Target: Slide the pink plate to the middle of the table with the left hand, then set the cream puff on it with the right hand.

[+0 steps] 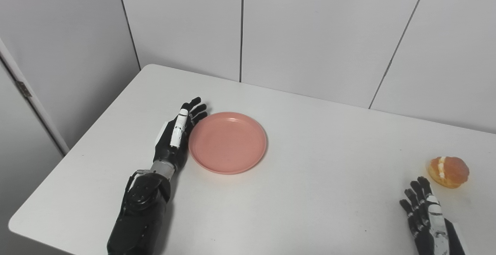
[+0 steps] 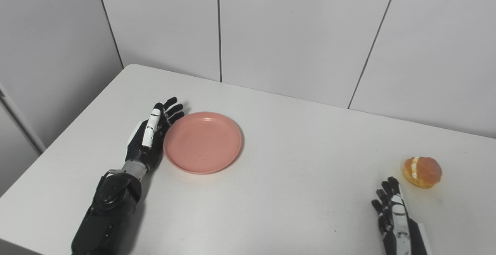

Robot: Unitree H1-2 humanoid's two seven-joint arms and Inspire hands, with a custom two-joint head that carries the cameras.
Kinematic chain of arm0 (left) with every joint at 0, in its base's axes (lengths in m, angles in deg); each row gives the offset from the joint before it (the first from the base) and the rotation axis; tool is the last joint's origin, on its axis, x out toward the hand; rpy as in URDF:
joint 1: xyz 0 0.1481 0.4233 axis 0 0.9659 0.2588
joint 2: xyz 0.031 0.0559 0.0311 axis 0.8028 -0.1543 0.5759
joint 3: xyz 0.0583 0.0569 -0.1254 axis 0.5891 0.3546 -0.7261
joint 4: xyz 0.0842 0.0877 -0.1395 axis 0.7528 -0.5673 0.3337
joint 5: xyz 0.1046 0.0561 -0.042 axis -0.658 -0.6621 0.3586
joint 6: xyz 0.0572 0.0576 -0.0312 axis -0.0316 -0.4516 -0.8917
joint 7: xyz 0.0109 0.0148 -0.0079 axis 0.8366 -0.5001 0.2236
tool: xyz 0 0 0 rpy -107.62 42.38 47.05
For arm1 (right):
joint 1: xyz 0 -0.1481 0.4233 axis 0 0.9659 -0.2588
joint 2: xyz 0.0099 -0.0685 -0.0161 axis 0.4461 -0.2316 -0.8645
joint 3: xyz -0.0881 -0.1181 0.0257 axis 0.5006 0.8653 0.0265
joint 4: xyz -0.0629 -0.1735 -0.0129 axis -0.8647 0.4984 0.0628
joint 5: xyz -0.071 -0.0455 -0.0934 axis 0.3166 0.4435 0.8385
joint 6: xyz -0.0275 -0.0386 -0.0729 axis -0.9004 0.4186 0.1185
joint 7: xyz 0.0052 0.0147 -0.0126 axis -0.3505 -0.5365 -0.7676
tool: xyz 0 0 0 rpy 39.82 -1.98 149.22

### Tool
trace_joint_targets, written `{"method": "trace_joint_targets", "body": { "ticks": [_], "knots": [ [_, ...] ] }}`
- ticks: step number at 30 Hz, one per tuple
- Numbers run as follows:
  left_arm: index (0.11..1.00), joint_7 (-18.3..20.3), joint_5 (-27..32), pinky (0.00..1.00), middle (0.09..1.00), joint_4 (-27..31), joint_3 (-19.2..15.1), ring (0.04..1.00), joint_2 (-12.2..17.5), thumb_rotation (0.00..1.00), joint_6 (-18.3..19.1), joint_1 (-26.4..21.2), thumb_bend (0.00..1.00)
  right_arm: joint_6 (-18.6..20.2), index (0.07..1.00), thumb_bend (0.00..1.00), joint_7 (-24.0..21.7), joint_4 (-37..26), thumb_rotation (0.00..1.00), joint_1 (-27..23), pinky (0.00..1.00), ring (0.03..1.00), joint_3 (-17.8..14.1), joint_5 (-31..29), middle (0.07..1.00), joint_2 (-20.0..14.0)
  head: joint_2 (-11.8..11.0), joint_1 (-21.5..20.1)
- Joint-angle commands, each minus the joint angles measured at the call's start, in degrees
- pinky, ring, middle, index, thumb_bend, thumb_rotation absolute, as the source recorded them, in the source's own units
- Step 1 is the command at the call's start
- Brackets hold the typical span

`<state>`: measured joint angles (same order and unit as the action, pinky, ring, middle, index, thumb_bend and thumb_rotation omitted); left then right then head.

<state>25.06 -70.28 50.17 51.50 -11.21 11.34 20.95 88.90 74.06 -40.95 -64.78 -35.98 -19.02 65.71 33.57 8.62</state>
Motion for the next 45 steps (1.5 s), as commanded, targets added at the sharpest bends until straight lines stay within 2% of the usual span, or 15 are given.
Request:
{"method": "trace_joint_targets", "body": {
  "ticks": [1,11,15,22,28,37,45],
  "knots": [
    [0.858,0.4,-0.2,0.89,0.871,-0.2,1.3,0.868,-1.6,1.00,2.8,1.9,0.42,-1.0,1.000,0.31,0.1,-0.4,1.00,-0.7,1.00,1.000,-0.1,0.0,1.000,0.3,0.2,-0.5],
    [0.868,3.2,0.2,0.92,0.872,1.8,4.6,0.879,-3.3,1.00,3.8,3.9,0.42,-0.2,1.000,0.33,0.9,-1.1,1.00,-0.7,1.00,1.000,0.2,1.2,1.000,0.8,1.3,-2.5],
    [0.871,4.8,0.9,0.91,0.872,2.2,5.4,0.871,-3.7,1.00,3.4,4.9,0.43,0.0,1.000,0.32,0.9,-1.3,1.00,-0.8,1.00,1.000,0.1,0.6,1.000,1.2,2.3,-3.9],
    [0.852,6.2,1.7,0.89,0.858,6.0,7.2,0.858,-4.3,1.00,5.2,6.8,0.44,0.3,1.000,0.34,1.4,-1.8,1.00,-0.9,1.00,1.000,0.6,1.3,1.000,1.2,3.9,-5.5],
    [0.842,6.4,1.9,0.90,0.860,11.0,9.1,0.863,-5.5,1.00,7.5,9.1,0.45,1.3,1.000,0.34,1.9,-2.6,1.00,-0.9,1.00,1.000,0.7,1.1,1.000,1.7,5.2,-7.5],
    [0.850,5.2,0.3,0.91,0.871,12.9,10.4,0.869,-8.5,1.00,5.2,10.8,0.46,2.5,1.000,0.38,2.5,-3.3,1.00,-1.1,1.00,1.000,0.9,1.2,1.000,1.9,6.5,-9.1],
    [0.862,4.7,-0.2,0.92,0.874,16.8,11.6,0.872,-9.7,1.00,8.1,12.1,0.47,3.4,1.000,0.39,2.7,-4.1,1.00,-1.1,1.00,1.000,1.1,1.9,1.000,1.6,7.7,-10.9]
  ]
}}
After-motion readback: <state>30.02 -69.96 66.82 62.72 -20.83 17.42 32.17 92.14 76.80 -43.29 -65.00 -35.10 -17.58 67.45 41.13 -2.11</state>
